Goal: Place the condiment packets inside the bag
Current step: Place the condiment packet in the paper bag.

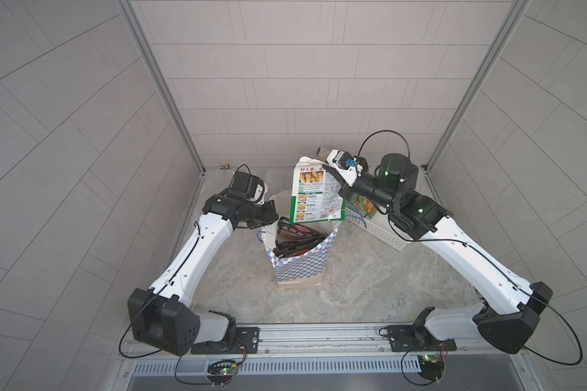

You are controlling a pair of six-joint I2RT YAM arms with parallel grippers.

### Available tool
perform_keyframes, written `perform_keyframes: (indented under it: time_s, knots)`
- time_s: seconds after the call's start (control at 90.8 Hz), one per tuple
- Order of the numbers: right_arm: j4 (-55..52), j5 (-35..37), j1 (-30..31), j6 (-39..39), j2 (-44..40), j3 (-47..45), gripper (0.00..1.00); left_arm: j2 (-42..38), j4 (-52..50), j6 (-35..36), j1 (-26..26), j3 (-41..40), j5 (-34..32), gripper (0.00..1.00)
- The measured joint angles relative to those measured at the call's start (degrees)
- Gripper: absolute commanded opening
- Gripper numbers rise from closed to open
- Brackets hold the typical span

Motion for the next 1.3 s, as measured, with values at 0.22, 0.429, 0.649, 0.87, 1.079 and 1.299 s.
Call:
perform_keyframes:
  time_s: [0.22,0.429,0.649,0.87,1.079,1.299]
  knots:
    - [-2.4,0.3,0.4,3.9,6.9,7.7,0.0,0.0,0.0,0.0,0.0,0.0,0.0,0.0]
    - [-4.6,0.7,1.1,5.7,9.4,11.9,0.0,0.0,0.0,0.2,0.0,0.0,-0.2,0.0]
    - [-4.6,1.8,1.3,3.2,9.4,7.4,0.0,0.0,-0.3,0.4,0.1,0.0,-0.3,0.0]
    - [-5.3,3.3,1.2,0.1,9.4,3.0,0.0,0.0,-0.2,0.4,0.1,0.0,-0.7,0.0]
    - [-5.2,4.0,1.3,-4.1,7.3,-1.6,0.0,0.0,-0.3,0.4,0.1,0.0,-1.1,0.0]
    - [-6.6,6.6,0.1,-8.6,3.2,-4.3,0.0,0.0,-0.2,0.4,0.0,0.0,-0.4,0.0]
